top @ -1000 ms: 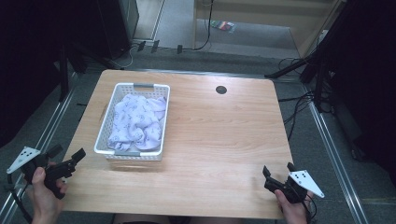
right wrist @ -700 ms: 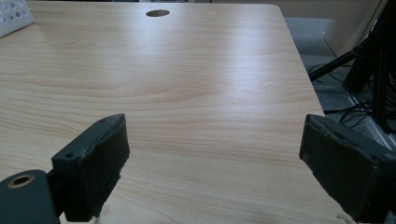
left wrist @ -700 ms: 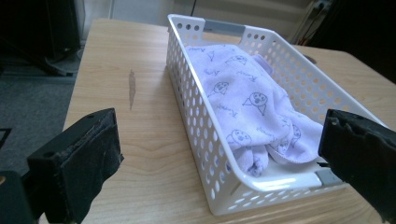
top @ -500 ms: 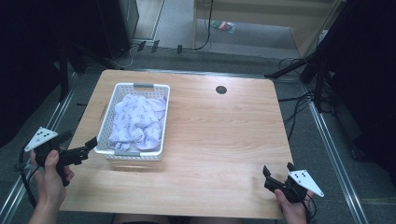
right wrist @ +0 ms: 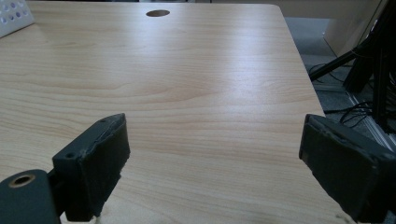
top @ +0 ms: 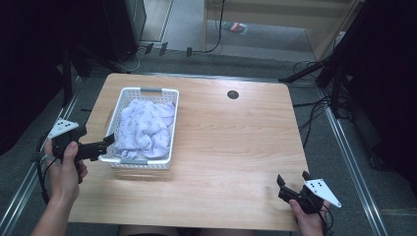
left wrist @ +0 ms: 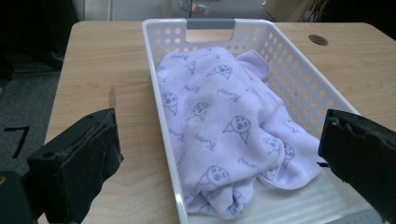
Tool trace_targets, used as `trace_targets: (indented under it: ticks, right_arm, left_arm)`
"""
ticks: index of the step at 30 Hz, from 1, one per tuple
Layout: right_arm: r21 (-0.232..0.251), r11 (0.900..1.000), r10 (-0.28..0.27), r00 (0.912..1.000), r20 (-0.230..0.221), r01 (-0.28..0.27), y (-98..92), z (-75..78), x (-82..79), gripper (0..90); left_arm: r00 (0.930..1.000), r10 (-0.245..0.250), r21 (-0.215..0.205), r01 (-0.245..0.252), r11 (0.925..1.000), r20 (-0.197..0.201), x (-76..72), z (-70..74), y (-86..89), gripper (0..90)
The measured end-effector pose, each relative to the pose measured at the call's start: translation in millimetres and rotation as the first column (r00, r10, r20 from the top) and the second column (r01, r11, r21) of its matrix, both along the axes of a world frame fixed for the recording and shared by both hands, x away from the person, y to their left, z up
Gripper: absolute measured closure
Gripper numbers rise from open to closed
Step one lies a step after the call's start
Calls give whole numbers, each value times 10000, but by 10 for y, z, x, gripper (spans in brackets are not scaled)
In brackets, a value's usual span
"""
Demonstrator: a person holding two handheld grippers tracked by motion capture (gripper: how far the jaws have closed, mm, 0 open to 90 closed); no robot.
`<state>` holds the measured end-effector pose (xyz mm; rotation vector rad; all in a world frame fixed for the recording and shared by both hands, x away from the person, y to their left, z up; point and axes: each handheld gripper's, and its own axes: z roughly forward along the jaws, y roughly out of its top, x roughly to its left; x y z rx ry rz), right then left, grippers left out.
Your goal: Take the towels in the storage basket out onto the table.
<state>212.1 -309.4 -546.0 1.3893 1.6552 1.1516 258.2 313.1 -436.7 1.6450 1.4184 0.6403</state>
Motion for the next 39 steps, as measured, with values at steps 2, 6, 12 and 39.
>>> trace_targets:
  ticks: [2, 6, 12, 39]
  right_arm:
    - [0, 10000, 8, 10000, 9, -8, 0, 0, 0, 87]
    - [5, 10000, 19, 10000, 14, -19, -1, 0, -1, 87]
    - [1, 10000, 15, 10000, 15, -15, 0, 0, -1, 87]
    - [-5, 10000, 9, 10000, 19, -9, 3, 0, 0, 96]
  left_arm:
    - [10000, -41, 69, 41, 10000, -89, 39, 16, -30, 0]
    - [9998, -112, 135, 114, 9998, -149, 91, 40, -71, 0]
    - [9992, -288, 248, 295, 9993, -293, 220, 79, -163, 0]
    - [9843, -684, 987, 852, 9915, -1625, 830, 21, -471, 0]
